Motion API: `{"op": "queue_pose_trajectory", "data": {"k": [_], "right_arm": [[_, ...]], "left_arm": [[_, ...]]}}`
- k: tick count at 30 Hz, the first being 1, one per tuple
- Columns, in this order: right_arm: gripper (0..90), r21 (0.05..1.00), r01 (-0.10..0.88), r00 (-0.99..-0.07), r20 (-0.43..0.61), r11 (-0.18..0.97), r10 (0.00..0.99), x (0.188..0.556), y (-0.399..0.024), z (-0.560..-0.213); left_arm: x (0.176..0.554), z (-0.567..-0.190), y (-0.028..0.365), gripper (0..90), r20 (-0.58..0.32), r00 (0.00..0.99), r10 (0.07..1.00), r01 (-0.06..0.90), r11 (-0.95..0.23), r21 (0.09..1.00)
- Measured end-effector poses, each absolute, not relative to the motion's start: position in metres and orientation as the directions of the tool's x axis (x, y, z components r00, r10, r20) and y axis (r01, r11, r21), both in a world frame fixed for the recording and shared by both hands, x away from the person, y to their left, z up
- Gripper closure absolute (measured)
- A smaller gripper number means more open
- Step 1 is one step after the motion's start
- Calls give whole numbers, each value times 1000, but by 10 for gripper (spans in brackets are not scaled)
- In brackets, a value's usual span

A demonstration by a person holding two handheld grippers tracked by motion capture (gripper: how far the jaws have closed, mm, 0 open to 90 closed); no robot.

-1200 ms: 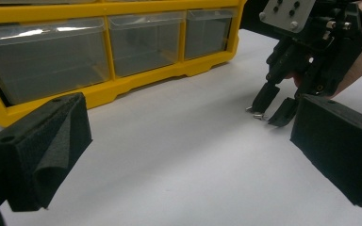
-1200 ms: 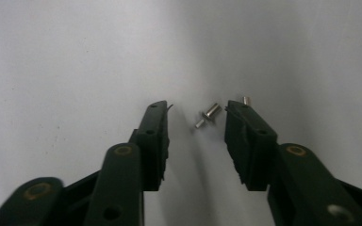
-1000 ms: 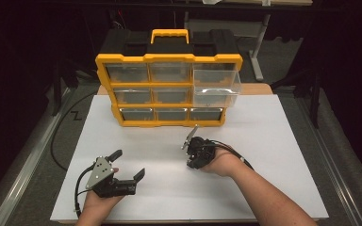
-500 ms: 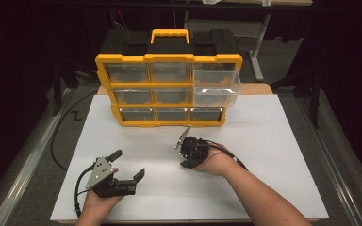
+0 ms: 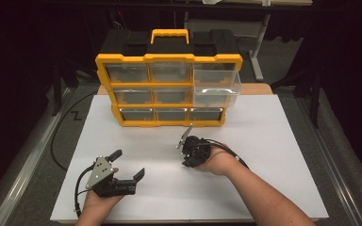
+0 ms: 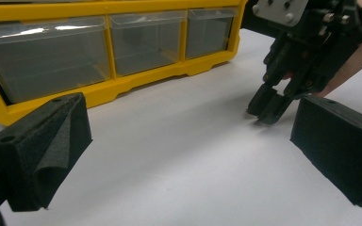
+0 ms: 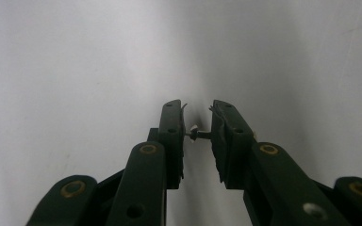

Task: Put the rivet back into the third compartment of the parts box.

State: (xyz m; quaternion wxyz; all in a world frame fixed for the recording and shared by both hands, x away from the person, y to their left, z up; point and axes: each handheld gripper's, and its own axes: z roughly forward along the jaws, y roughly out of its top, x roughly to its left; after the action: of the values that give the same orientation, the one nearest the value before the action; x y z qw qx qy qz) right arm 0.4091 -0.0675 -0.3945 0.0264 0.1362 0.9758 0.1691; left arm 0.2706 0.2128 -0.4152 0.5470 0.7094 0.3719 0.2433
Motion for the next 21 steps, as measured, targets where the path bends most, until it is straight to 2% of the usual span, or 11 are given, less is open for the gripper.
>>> {"op": "queue_pose_trajectory", "data": {"k": [13, 21], "right_arm": [[757, 317, 286, -957, 38, 904, 289, 392, -120, -364], [757, 289, 273, -962, 56, 917, 269, 385, -142, -318]], "left_arm": [[272, -416, 212, 3, -64, 603, 795, 264, -123, 957], [272, -416, 210, 3, -65, 606, 793, 265, -125, 956]]}}
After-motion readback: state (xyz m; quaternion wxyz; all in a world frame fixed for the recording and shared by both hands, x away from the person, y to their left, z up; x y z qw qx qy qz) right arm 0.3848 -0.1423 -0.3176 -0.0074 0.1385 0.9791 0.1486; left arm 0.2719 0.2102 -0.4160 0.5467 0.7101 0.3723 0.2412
